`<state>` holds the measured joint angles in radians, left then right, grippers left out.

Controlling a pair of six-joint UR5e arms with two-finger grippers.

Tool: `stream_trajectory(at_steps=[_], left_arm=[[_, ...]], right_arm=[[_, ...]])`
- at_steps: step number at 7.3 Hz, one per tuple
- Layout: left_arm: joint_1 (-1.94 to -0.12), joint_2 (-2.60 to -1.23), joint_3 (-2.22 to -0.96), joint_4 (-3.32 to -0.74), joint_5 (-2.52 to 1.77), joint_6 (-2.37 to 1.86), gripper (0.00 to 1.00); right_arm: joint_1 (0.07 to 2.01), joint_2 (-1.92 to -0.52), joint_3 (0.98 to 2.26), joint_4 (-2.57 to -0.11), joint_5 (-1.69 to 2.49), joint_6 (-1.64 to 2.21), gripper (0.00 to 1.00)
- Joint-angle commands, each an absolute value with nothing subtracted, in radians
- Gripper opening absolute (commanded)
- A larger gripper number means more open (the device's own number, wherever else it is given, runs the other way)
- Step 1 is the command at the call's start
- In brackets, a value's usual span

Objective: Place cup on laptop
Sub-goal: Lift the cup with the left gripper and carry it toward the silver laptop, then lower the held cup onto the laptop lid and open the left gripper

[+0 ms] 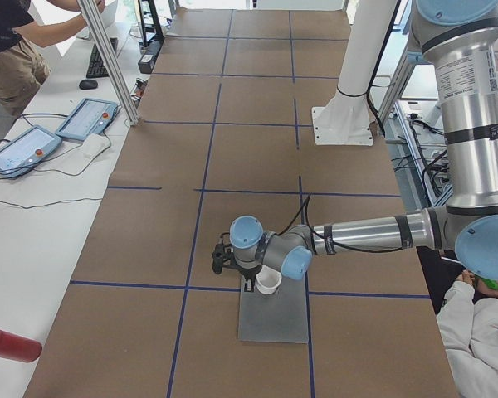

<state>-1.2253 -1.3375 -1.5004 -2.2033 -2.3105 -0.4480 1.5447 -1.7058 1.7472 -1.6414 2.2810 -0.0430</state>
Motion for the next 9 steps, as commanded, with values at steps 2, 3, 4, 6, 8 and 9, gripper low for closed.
stream_trajectory(at_steps=[2, 3, 4, 6, 8, 9], left_arm=[[-1.209, -1.336, -1.454, -2.244, -2.309, -0.459, 0.09], [-1.2, -1.336, -1.451, -2.247, -2.31, -0.46, 0.44], [-1.2, -1.336, -1.451, -2.253, -2.312, -0.459, 0.81], [-1.206, -1.338, -1.46, -2.249, -2.324, -0.454, 1.0], [-1.262, -1.341, -1.485, -2.243, -2.33, -0.37, 1.0], [-1.382, -1.348, -1.485, -2.232, -2.348, -0.253, 1.0]], right_arm=[[1.545, -1.706, 1.747, -1.641, 2.281, -0.043, 1.0], [1.545, -1.706, 1.747, -1.641, 2.281, -0.043, 1.0], [1.545, -1.706, 1.747, -1.641, 2.281, -0.043, 1.0], [1.545, -1.706, 1.747, -1.641, 2.28, -0.043, 1.0], [1.545, -1.706, 1.747, -1.641, 2.281, -0.043, 1.0], [1.545, -1.706, 1.747, -1.641, 2.281, -0.043, 1.0]])
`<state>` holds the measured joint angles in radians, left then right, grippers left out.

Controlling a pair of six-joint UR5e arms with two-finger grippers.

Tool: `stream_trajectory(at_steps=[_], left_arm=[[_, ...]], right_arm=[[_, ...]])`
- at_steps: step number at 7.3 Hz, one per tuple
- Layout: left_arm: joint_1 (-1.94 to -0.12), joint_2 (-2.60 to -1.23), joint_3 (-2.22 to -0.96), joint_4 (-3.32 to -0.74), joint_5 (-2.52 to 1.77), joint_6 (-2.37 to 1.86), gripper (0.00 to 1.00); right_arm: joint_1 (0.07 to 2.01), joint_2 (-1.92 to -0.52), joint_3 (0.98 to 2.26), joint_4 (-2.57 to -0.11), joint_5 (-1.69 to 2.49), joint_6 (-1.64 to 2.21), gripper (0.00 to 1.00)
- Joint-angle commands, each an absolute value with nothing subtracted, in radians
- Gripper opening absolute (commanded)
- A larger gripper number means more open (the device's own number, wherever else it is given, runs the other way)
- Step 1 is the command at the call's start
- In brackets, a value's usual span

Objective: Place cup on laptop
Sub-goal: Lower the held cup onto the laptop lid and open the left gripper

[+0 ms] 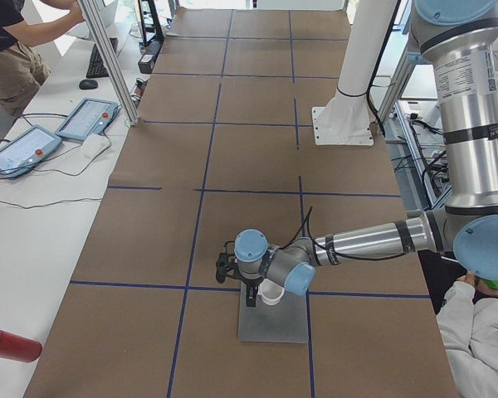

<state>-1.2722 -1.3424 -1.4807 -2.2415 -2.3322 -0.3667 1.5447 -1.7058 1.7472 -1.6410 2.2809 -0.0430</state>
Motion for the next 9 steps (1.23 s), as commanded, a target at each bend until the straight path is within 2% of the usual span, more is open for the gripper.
stream_trajectory(at_steps=[1, 4, 5, 9], left_arm=[[-1.432, -1.35, -1.508, -2.13, -2.361, -0.151, 1.0], [-1.587, -1.382, -1.743, -1.591, -2.349, 0.147, 1.0], [-1.598, -1.376, -1.785, -1.538, -2.356, 0.167, 1.0], [-1.597, -1.381, -1.793, -1.542, -2.352, 0.167, 1.0]], right_arm=[[1.545, -1.706, 1.747, -1.641, 2.281, -0.043, 1.0], [1.545, -1.706, 1.747, -1.641, 2.281, -0.043, 1.0], [1.545, -1.706, 1.747, -1.641, 2.28, -0.043, 1.0], [1.545, -1.706, 1.747, -1.641, 2.281, -0.043, 1.0]])
